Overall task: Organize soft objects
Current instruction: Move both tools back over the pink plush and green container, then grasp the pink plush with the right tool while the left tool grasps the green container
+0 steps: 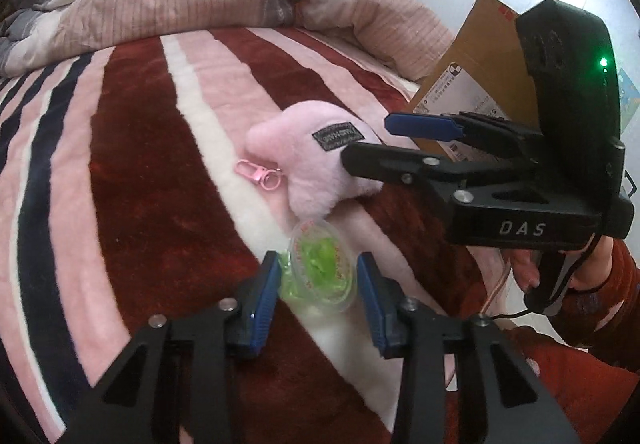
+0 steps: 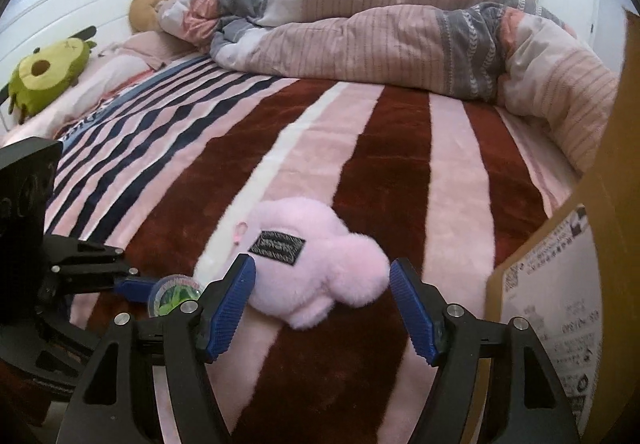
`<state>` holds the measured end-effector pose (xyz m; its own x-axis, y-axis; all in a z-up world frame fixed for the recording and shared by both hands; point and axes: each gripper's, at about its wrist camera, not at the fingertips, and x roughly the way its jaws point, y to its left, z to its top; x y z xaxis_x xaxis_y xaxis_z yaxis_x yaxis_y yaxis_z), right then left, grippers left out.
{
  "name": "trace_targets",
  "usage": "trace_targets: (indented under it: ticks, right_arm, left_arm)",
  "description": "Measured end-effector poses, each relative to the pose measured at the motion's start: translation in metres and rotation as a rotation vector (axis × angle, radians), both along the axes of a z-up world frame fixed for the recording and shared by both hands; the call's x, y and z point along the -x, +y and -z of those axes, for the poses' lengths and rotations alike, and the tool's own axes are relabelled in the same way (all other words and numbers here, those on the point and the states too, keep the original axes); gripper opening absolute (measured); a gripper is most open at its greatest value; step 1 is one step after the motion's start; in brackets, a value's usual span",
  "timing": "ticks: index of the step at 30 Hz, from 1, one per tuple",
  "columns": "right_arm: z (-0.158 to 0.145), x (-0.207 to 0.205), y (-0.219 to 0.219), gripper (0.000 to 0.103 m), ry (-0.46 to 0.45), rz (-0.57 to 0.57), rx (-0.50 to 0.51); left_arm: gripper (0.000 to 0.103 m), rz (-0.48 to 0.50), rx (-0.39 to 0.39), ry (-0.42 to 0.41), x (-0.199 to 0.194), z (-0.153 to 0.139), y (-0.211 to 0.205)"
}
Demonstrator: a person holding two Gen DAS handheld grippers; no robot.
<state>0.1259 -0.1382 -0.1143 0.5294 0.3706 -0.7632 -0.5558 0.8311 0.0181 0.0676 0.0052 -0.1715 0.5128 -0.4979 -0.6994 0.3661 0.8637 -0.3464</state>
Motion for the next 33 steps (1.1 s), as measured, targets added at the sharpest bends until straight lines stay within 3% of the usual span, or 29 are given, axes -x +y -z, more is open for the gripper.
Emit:
trace_targets:
  ticks: [6, 10, 13, 16, 17, 19, 25, 33]
  right_arm:
    - [0.009, -0.004, 0.016, 0.068, 0.035, -0.060, -0.011]
    - [0.018, -0.009, 0.024, 0.082, 0.047, -0.063, -0.006]
    - [0.027, -0.009, 0.034, 0.082, 0.010, -0.058, 0.056]
    - [0.033, -0.006, 0.039, 0.064, -0.036, -0.041, 0.127]
    - [0.032, -0.006, 0.036, 0.048, -0.047, -0.026, 0.131]
    - [0.027, -0.006, 0.030, 0.036, -0.057, -0.015, 0.119]
    - [-0.002, 0.005, 0.017, 0.032, -0.074, -0.044, 0.019]
    - [-0.069, 0.043, 0.012, 0.031, -0.111, -0.115, -0.098]
  left_arm:
    - [0.036, -0.072, -0.057, -0.021, 0.004, -0.011, 0.020]
    - [0.036, -0.124, -0.063, -0.021, 0.006, -0.016, 0.040]
    - [0.036, -0.154, -0.064, -0.016, 0.006, -0.017, 0.050]
    - [0.036, -0.163, -0.061, -0.016, 0.008, -0.018, 0.053]
    - [0.036, -0.164, -0.062, -0.018, 0.009, -0.018, 0.053]
    - [0.036, -0.167, -0.065, -0.022, 0.008, -0.020, 0.051]
    - [0.036, -0.192, -0.054, -0.063, 0.011, -0.040, 0.054]
    - [0.036, -0.217, -0.058, -0.168, 0.028, -0.098, 0.051]
